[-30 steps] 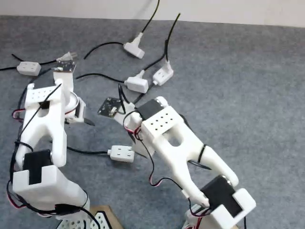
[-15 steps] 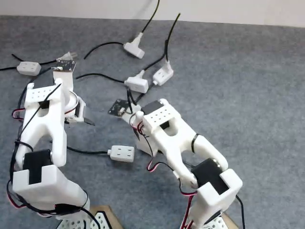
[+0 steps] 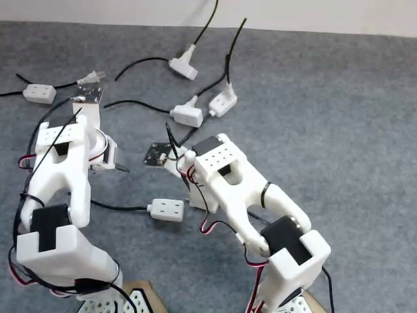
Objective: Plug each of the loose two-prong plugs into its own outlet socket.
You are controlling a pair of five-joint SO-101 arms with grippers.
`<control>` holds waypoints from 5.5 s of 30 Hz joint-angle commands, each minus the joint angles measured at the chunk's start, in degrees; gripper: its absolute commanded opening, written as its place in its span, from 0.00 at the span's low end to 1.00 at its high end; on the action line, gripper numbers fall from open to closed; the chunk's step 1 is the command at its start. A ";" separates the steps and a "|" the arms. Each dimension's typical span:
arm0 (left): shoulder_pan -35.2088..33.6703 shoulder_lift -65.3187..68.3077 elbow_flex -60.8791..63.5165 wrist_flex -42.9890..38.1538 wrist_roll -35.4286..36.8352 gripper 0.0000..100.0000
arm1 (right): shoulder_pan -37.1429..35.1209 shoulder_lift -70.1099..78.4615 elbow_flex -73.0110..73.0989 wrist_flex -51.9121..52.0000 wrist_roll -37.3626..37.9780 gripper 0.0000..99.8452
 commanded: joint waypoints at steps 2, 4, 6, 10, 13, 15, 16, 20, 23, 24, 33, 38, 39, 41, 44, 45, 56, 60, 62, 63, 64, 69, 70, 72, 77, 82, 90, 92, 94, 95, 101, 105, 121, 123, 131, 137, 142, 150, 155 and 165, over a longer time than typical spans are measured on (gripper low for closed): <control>-0.57 -1.01 -0.40 -0.88 -1.76 0.32 | -4.09 -0.75 -2.59 -0.13 1.93 0.31; -0.92 -0.92 -0.13 -0.88 -1.85 0.32 | -5.23 -0.92 -2.68 0.13 2.11 0.31; -1.98 -0.92 -0.40 -0.88 -1.85 0.32 | -6.29 -0.84 -2.42 0.13 2.29 0.30; -3.74 -1.45 -0.57 -0.88 -1.85 0.32 | -5.76 -0.57 -2.24 -0.31 2.37 0.14; -4.88 -1.45 -0.48 -0.70 -3.43 0.32 | -2.95 -0.57 -2.15 -0.48 2.55 0.04; -5.49 -1.45 -0.31 -0.70 -3.87 0.32 | -0.40 -0.57 -2.15 -1.36 5.10 0.04; -5.85 -1.45 -0.31 -0.70 -3.87 0.32 | 0.66 -0.57 -2.15 -1.71 6.07 0.06; -6.90 -1.45 -0.57 -0.79 -3.87 0.32 | 2.59 -0.57 -2.07 -2.86 8.70 0.19; -6.99 -1.45 -0.57 -0.79 -3.87 0.32 | 2.51 -0.84 -0.75 -3.21 10.11 0.24; -6.99 -1.45 -0.57 -0.79 -3.87 0.32 | 2.51 -0.84 0.04 -3.91 9.93 0.24; -6.90 -1.45 -0.66 -0.88 -3.96 0.32 | -2.15 -4.35 4.26 -5.14 7.30 0.24; -10.33 -0.92 -0.48 -2.11 -6.77 0.32 | -7.43 -17.27 8.48 -4.88 7.21 0.24; -11.21 -0.92 -0.48 -2.11 -6.86 0.32 | -8.66 -19.12 10.33 -5.32 8.09 0.24; -11.91 -1.19 -0.57 -2.11 -8.18 0.32 | -10.07 -20.62 13.76 -6.02 9.67 0.24; -12.26 -1.10 -0.48 -2.02 -8.62 0.32 | -9.98 -20.09 15.16 -7.08 10.55 0.24; -12.62 -1.10 -0.31 -2.02 -8.62 0.32 | -9.98 -20.18 15.16 -6.99 10.81 0.24; -14.11 -1.36 -0.31 -2.02 -8.70 0.32 | -6.02 -19.65 16.57 -7.43 14.07 0.24; -14.11 -1.36 -0.22 -2.02 -8.70 0.32 | -6.02 -18.33 18.51 -10.15 14.07 0.24; -14.02 -1.36 -0.13 -1.93 -8.70 0.32 | -6.29 -17.89 19.38 -12.09 14.07 0.24; -14.11 -1.36 -0.13 -1.85 -8.70 0.32 | -6.37 -17.63 19.56 -13.23 14.07 0.24; -14.29 -1.36 -0.13 -1.85 -8.70 0.32 | -6.37 -17.01 19.56 -14.02 14.07 0.24; -14.99 -1.45 -0.04 -1.76 -8.79 0.32 | -6.20 -13.05 19.30 -15.96 14.33 0.24; -15.25 -1.45 -0.13 -1.76 -8.79 0.32 | -6.02 -12.44 19.30 -16.22 14.24 0.24; -15.60 -1.45 -0.31 -1.76 -8.88 0.32 | -5.93 -11.74 19.12 -16.22 14.24 0.24; -16.04 -1.45 -0.13 -1.67 -10.64 0.32 | -5.05 -12.88 19.12 -15.96 14.59 0.24; -16.92 -1.45 -0.31 -1.67 -10.73 0.32 | -1.80 -12.97 19.30 -15.96 14.59 0.24; -16.84 -1.45 -0.48 -1.67 -10.73 0.32 | -2.51 -12.88 19.56 -15.96 14.68 0.24; -16.92 -1.54 -0.48 -1.67 -10.73 0.32 | -3.38 -12.79 19.56 -16.13 14.59 0.24; -16.92 -1.54 -0.57 -1.67 -10.73 0.32 | -3.56 -12.79 19.56 -16.13 14.59 0.24; -16.75 -1.54 -0.57 -1.67 -10.73 0.32 | -3.56 -12.79 19.47 -16.13 14.51 0.24; -16.48 -1.54 -0.57 -1.67 -10.73 0.32 | -4.53 -12.79 19.38 -16.22 14.07 0.24; -16.66 -1.54 -0.57 -1.67 -10.73 0.32 | -4.62 -12.70 19.12 -16.22 14.07 0.10; -14.46 -1.54 -0.40 -1.58 -10.81 0.32 | -3.12 -17.54 12.53 -12.62 4.57 0.01; -13.58 -1.54 -0.04 -1.58 -11.08 0.32 | -3.12 -20.88 10.24 -9.71 3.69 0.01; -5.05 -1.54 -2.95 7.91 -18.37 0.32 | -3.12 -31.08 9.01 -8.92 -2.90 0.01; -3.74 -9.89 -11.65 19.78 -8.88 0.32 | -0.92 -31.87 9.10 -11.91 -7.82 0.01; -3.21 -36.44 5.67 6.95 -6.33 0.32 | 0.84 -31.43 14.81 -22.64 -12.57 0.01; 4.88 -71.69 41.01 -10.46 -5.19 0.32 | -0.92 -30.73 16.13 -22.11 -17.85 0.01; 6.64 -86.11 51.91 -13.71 -1.58 0.32 | -2.07 -26.07 10.24 -15.78 -18.37 0.01; 7.96 -112.04 69.85 -12.75 -2.37 0.32 | -4.09 -20.62 6.81 -12.70 -22.24 0.01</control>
